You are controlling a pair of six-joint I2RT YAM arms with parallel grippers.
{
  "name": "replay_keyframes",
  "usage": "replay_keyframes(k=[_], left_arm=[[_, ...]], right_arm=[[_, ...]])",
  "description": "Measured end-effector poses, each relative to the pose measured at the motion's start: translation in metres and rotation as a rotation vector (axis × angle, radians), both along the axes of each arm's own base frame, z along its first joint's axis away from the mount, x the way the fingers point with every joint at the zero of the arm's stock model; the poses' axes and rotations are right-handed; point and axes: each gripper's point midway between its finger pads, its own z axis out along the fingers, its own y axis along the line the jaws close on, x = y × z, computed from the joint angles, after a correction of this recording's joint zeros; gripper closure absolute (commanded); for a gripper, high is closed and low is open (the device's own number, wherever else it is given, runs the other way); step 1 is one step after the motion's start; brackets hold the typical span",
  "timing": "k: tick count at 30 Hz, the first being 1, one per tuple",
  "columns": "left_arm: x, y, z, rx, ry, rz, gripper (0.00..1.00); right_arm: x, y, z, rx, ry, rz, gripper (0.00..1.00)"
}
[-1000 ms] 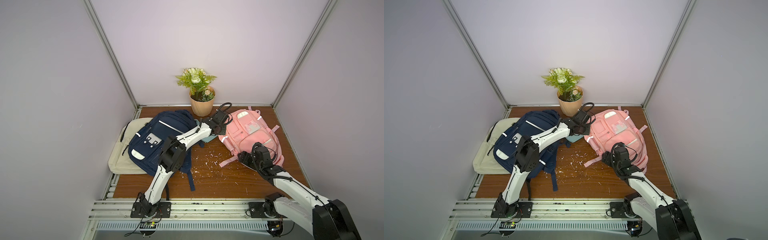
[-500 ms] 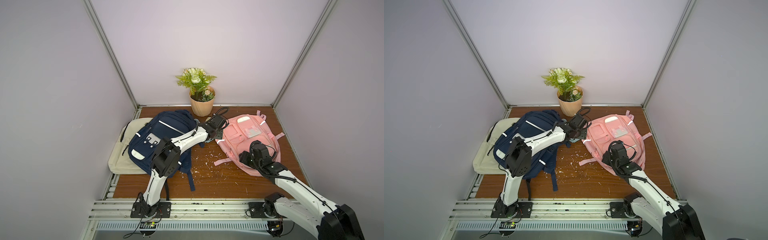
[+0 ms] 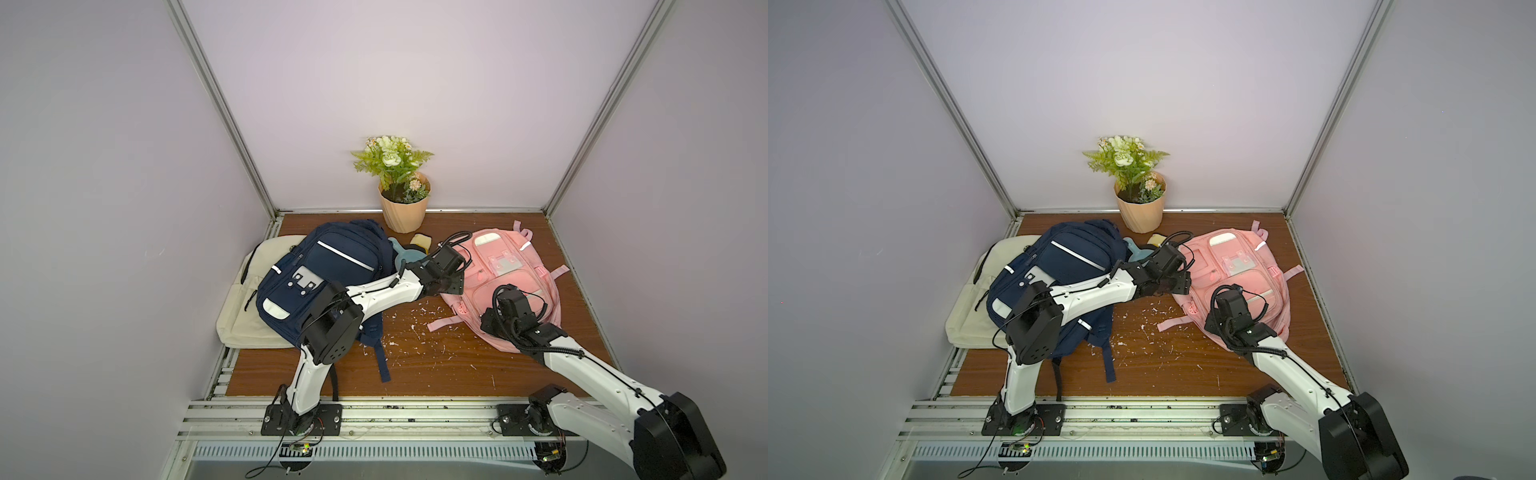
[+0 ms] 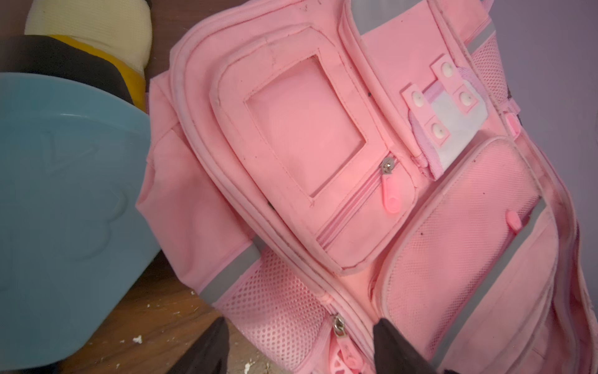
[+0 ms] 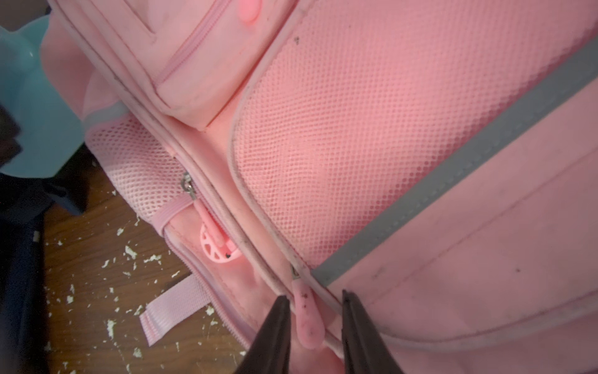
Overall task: Zip up the backpack
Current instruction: Adjust the backpack at the center of the board.
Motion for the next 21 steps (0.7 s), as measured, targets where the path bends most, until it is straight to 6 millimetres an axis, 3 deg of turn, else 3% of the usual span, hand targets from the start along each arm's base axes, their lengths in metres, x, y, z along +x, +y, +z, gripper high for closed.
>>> replay_keyframes(k=[8,21], left_arm=[[-0.002,-0.004,-0.007,-0.004,0.014,-0.002,0.29],[-0.005,-0.001,-0.017,0.001,0.023,0.003,0.29]], right_arm=[[-0.011,0.008,-0.007,-0.035,0.031,0.040,0.73],[0.004,0.002,-0.014,-0.133,0.028,0.008,0.70]])
